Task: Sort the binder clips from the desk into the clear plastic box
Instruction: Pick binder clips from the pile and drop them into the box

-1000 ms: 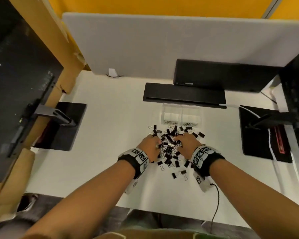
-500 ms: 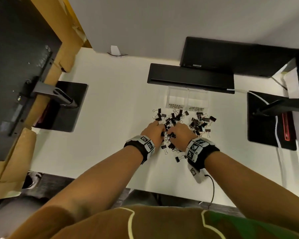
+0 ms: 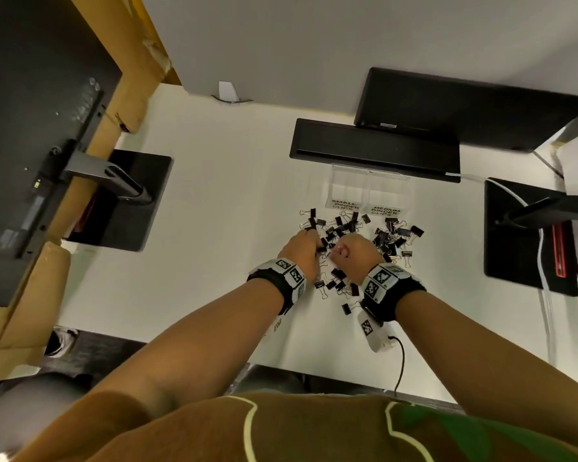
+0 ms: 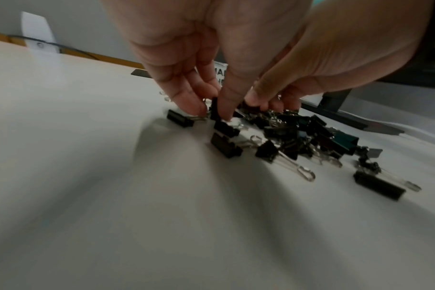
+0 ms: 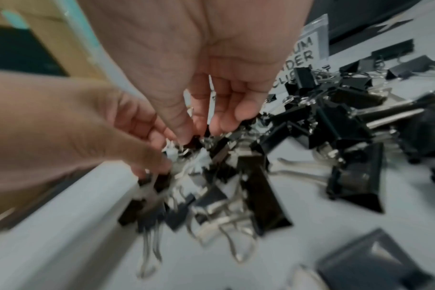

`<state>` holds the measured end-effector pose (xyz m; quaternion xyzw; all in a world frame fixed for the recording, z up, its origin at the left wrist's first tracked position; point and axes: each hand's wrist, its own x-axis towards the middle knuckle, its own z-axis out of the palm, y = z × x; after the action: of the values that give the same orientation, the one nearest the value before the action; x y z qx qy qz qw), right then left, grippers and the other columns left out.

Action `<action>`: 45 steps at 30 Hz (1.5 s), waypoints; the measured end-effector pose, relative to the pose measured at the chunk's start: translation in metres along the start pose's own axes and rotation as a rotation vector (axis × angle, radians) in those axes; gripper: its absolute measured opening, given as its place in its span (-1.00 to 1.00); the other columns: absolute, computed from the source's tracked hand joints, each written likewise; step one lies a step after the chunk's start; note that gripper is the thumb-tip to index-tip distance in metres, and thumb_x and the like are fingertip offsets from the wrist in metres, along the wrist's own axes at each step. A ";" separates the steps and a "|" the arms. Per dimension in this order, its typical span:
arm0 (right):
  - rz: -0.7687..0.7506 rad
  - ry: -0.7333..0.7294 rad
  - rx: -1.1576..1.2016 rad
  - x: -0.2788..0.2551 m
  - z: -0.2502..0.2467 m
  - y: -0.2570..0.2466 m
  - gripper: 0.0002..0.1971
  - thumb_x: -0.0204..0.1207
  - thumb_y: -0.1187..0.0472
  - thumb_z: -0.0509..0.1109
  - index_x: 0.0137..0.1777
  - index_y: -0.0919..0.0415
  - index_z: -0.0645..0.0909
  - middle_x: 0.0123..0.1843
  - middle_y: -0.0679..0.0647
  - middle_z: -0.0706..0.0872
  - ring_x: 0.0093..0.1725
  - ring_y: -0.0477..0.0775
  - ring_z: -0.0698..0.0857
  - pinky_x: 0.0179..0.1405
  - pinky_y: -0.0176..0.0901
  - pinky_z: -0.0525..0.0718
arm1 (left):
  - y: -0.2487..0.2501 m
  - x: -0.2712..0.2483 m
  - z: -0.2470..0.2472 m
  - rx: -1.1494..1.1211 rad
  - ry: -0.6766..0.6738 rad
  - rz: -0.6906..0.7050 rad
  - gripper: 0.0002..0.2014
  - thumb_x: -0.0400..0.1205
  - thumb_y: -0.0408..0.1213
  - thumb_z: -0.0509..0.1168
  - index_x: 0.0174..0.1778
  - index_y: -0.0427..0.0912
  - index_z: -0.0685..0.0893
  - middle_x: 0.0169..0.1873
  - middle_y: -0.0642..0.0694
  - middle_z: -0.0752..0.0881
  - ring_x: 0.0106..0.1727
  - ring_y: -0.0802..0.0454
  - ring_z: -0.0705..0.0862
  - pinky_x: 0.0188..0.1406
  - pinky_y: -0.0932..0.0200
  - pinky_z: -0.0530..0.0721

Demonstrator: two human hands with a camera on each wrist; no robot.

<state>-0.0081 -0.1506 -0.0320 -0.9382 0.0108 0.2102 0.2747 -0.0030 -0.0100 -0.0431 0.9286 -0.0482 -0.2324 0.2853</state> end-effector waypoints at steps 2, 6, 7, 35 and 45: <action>0.077 0.056 0.143 0.000 -0.009 0.003 -0.82 0.50 0.15 0.40 -0.25 0.21 0.54 -0.25 0.08 0.60 -0.25 0.07 0.61 -0.26 -0.15 0.60 | -0.002 -0.001 -0.005 -0.122 0.044 -0.047 -0.73 0.53 -0.55 0.16 0.02 -0.14 0.55 -0.04 -0.07 0.55 -0.11 -0.02 0.60 -0.20 0.22 0.57; 0.194 0.074 0.553 0.002 -0.027 0.010 -0.81 0.43 0.25 0.48 -0.07 0.31 0.57 -0.16 0.20 0.77 -0.24 0.10 0.76 -0.27 -0.16 0.74 | -0.012 -0.001 -0.025 -0.389 0.209 -0.171 -0.77 0.57 -0.48 0.15 0.04 -0.16 0.62 -0.02 -0.13 0.55 -0.19 0.03 0.56 -0.28 0.29 0.50; 0.213 0.054 0.679 0.003 -0.029 0.009 -0.80 0.44 0.30 0.47 0.02 0.31 0.57 -0.12 0.23 0.76 -0.22 0.12 0.77 -0.27 -0.18 0.76 | -0.016 0.000 -0.029 -0.440 0.232 -0.221 -0.76 0.59 -0.44 0.13 0.06 -0.14 0.64 0.03 -0.16 0.61 -0.13 -0.02 0.62 -0.18 0.24 0.55; -0.042 -0.159 -0.070 0.034 -0.012 -0.029 -0.87 0.52 0.41 0.26 -0.21 0.32 0.62 -0.11 0.21 0.72 -0.10 0.11 0.71 -0.17 -0.20 0.68 | -0.025 0.002 -0.018 0.104 -0.041 -0.160 -0.79 0.57 -0.18 0.34 0.04 -0.19 0.57 0.03 -0.15 0.67 0.07 -0.11 0.65 0.01 0.04 0.64; 0.064 0.126 0.149 0.075 -0.077 -0.009 -0.81 0.49 0.38 0.31 0.06 0.26 0.66 0.12 0.14 0.69 -0.01 0.01 0.58 -0.05 -0.24 0.56 | -0.011 0.014 -0.023 0.025 -0.172 -0.090 -0.90 0.58 -0.44 0.26 -0.26 -0.25 0.57 -0.12 -0.25 0.73 -0.13 -0.10 0.71 -0.09 -0.01 0.73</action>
<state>0.0912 -0.1759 0.0008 -0.9257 0.0736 0.1581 0.3355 0.0192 0.0080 -0.0376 0.9099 -0.0337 -0.3233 0.2576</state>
